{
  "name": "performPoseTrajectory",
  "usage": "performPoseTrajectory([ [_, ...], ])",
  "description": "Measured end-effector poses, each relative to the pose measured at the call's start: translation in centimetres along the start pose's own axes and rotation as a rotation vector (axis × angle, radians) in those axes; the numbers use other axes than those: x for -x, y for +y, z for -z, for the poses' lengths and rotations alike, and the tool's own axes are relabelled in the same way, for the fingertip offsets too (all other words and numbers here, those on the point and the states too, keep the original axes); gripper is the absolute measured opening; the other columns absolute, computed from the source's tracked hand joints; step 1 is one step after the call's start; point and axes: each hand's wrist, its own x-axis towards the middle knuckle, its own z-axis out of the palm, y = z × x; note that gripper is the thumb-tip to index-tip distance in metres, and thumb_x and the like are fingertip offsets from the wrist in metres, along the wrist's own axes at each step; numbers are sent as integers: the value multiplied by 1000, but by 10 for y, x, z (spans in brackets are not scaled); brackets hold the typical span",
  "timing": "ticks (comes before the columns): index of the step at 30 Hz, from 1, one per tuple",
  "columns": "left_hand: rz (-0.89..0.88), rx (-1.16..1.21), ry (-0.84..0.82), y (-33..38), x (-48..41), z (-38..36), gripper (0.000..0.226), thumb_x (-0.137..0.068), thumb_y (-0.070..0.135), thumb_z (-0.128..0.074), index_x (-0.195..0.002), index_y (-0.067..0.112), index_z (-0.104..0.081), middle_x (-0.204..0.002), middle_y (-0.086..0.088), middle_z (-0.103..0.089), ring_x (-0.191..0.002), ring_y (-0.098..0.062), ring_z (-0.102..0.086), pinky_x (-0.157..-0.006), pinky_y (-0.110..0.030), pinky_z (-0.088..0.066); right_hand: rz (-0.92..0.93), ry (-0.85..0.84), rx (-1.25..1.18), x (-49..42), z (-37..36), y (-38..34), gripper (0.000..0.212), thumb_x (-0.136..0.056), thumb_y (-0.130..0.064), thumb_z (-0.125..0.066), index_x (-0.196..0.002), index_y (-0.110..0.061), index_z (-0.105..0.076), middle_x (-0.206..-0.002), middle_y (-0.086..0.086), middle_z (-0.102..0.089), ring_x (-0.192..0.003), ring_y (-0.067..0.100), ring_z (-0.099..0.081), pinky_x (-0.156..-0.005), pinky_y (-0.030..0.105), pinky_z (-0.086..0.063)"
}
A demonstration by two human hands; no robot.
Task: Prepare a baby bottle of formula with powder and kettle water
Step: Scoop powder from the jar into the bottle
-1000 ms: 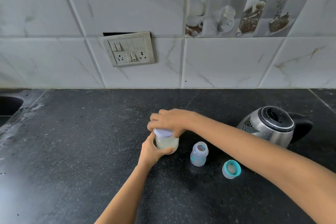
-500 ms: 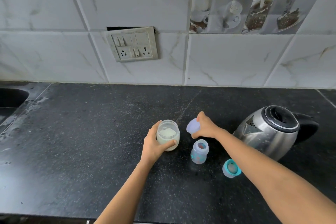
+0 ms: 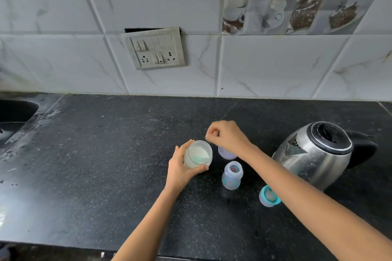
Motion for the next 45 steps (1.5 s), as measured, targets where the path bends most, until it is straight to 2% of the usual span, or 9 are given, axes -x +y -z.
performPoseTrajectory([
  [4,3,-13,0,0,2,-1,82,-56,44,-88,-126,49,-46,-125,40,-48,-122,30,-15,-117,-43,-17,-20,-240,527,7,-22,-25,17,-82,-31,-62,-85,-15,-68,-73,-1,-62,-69,21,-60,-56,30,-41],
  [7,5,-32,18,2,3,-3,83,-55,47,-88,-127,47,-46,-129,32,-51,-137,3,-24,-116,-33,-15,-71,-325,787,2,-40,-31,27,-86,-33,-65,-105,-14,-65,-96,5,-66,-91,24,-63,-62,31,-38],
  [13,-25,-23,19,4,5,-11,82,-57,54,-85,-129,44,-47,-128,36,-50,-127,12,-35,-118,-33,-13,-216,-310,939,1,-65,-29,32,-86,-19,-64,-118,-13,-61,-114,8,-65,-107,25,-61,-69,31,-39],
  [20,19,5,51,7,9,-15,82,-54,52,-86,-126,52,-45,-122,38,-52,-127,4,-41,-116,-37,-22,-198,-159,709,10,-59,-23,16,-90,-15,-56,-104,-13,-64,-101,5,-67,-93,23,-64,-61,30,-37],
  [23,35,37,62,8,11,-16,85,-51,51,-88,-125,49,-47,-122,35,-53,-118,1,-51,-106,-41,-40,-64,-28,638,17,-55,-21,13,-92,-17,-51,-100,-12,-61,-94,7,-68,-85,25,-65,-57,33,-34],
  [29,15,27,65,12,17,-19,88,-52,52,-87,-129,41,-48,-124,39,-50,-116,6,-51,-107,-46,-38,-53,-182,665,15,-55,-25,19,-93,-18,-55,-108,-10,-64,-101,9,-69,-95,25,-65,-67,32,-39],
  [35,44,38,62,12,17,-20,90,-53,37,-90,-132,37,-48,-124,32,-55,-118,0,-52,-106,-43,-39,-171,-148,196,25,-47,-21,21,-88,-17,-56,-68,-9,-58,-70,5,-60,-67,24,-55,-55,34,-39],
  [38,74,35,92,14,17,-20,90,-49,40,-90,-129,43,-48,-121,26,-58,-113,2,-54,-98,-34,-46,-236,-122,-37,27,-37,-14,20,-83,-12,-59,-70,0,-68,-69,5,-71,-65,20,-65,-62,35,-53],
  [45,142,90,157,10,19,-16,86,-49,40,-87,-127,38,-52,-124,22,-58,-113,8,-51,-96,-24,-44,-314,-29,-232,25,-17,2,16,-79,-20,-69,-65,-13,-74,-52,-8,-66,-44,-4,-57,-46,11,-39],
])
